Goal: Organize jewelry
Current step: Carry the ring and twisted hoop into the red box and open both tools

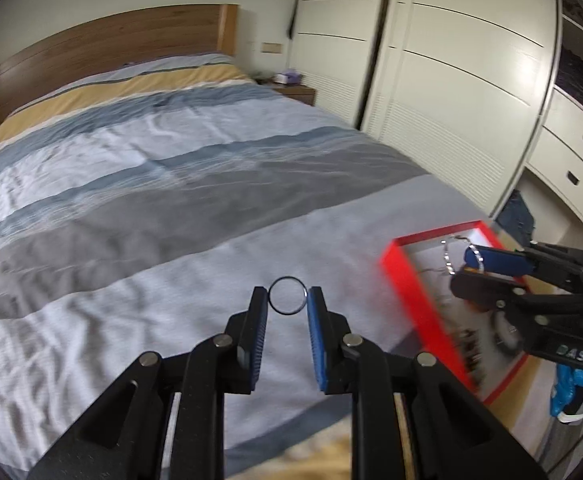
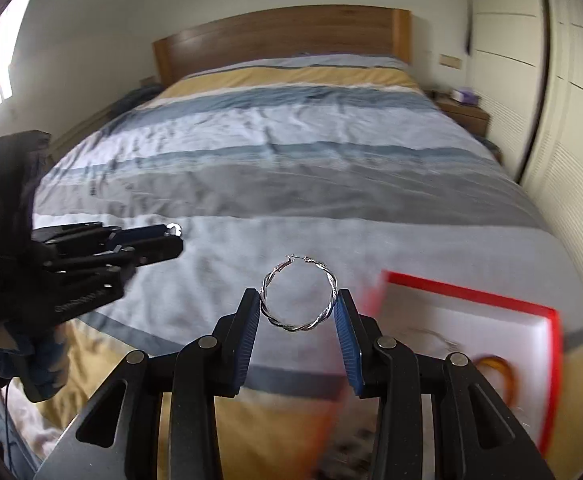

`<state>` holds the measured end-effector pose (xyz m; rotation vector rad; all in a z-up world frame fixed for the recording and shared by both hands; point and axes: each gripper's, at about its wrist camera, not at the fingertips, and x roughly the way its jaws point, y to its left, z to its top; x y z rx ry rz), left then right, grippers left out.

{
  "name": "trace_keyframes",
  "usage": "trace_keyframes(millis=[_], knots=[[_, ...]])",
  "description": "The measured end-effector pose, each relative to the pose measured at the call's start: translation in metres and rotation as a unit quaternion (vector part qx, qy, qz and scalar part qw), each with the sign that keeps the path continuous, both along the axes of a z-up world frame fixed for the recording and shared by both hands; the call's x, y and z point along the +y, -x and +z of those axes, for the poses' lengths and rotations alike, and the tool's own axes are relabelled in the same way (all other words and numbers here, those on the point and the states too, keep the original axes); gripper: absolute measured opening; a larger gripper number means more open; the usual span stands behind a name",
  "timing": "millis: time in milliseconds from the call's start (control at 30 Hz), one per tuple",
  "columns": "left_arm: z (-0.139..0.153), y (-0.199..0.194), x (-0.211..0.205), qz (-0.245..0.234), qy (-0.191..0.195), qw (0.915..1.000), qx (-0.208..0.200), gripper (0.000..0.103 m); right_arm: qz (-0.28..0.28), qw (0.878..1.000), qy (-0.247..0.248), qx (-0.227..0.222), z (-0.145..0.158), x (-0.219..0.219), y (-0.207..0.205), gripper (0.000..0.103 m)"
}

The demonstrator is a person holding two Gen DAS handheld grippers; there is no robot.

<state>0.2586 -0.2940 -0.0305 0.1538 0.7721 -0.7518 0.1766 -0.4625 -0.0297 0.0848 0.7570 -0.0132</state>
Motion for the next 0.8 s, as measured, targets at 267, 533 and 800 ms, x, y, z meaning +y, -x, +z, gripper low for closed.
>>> trace_keyframes(millis=[267, 533, 800], knots=[[-0.013, 0.033, -0.106, -0.047, -0.013, 0.9985, 0.024, 0.019, -0.077, 0.997, -0.009, 0.027, -0.025, -0.100, 0.024, 0.039], [-0.051, 0.041, -0.172, -0.055, -0.076, 0.9943, 0.049, 0.019, -0.113, 0.991, -0.028, 0.064, -0.054, -0.151, 0.004, 0.039], [-0.070, 0.039, -0.189, -0.053, -0.111, 0.9912, 0.049, 0.020, -0.115, 0.987, -0.021, 0.110, -0.075, -0.159, -0.010, 0.039]])
